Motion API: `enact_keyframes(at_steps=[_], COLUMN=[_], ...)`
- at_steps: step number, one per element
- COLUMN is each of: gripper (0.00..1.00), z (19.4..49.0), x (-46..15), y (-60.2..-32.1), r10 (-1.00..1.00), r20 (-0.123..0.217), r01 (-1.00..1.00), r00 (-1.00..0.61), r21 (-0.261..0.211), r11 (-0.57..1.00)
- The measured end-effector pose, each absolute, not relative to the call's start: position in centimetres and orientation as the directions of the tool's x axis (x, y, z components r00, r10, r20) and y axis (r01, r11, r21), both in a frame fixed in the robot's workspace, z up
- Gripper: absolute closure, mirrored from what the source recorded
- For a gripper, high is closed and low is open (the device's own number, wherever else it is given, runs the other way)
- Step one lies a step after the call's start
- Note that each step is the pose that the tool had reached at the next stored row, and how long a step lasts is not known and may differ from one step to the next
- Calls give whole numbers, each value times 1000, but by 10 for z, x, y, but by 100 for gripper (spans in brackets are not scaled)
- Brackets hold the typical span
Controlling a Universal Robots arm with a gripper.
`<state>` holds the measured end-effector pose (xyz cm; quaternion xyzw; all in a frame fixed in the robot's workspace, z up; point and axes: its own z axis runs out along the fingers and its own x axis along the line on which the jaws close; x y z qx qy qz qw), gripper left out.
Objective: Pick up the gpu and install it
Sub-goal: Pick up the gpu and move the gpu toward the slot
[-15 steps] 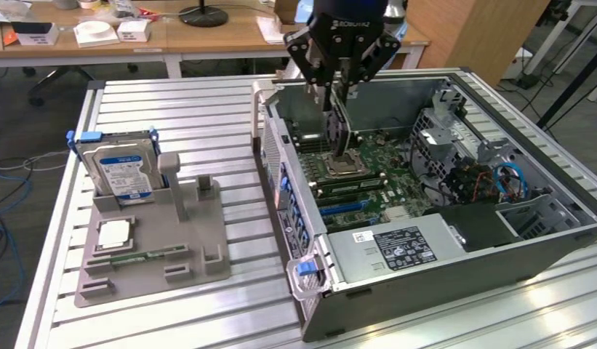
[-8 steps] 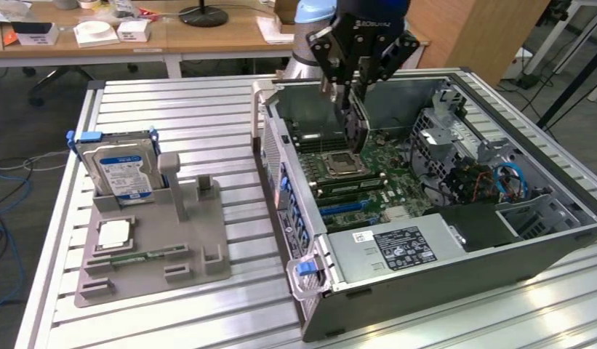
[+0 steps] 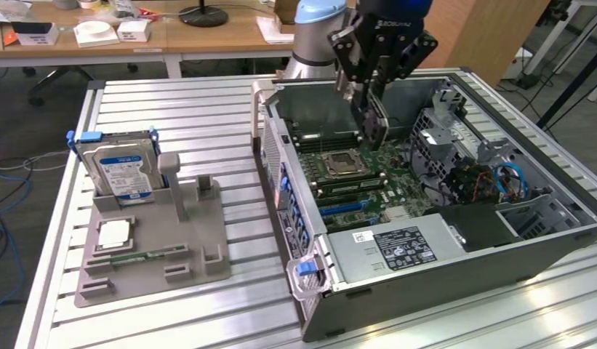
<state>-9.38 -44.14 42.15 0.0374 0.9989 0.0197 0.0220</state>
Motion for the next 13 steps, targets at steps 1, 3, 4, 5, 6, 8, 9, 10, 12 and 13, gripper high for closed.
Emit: enact_keyframes(at_steps=[1, 3, 4, 5, 6, 8, 9, 10, 12, 13], gripper=[74, 74, 74, 74, 74, 74, 74, 74, 74, 74], z=[422, 421, 421, 421, 421, 421, 421, 421, 421, 421], x=[-91, -84, -81, -78, -75, -69, -63, -60, -57, -55], y=[-441, -441, -441, -441, -441, -440, -440, -440, -440, -440], r10=[76, 76, 76, 76, 76, 76, 76, 76, 76, 76], r20=[-42, -43, -43, -43, -43, -43, -43, -43, -43, -43], r01=[74, 74, 74, 74, 74, 74, 74, 74, 74, 74], r00=[-996, -996, -996, -996, -996, -996, -996, -996, -996, -996], r21=[41, 41, 42, 42, 42, 42, 43, 43, 43, 43], r11=[996, 996, 996, 996, 996, 996, 996, 996, 996, 996])
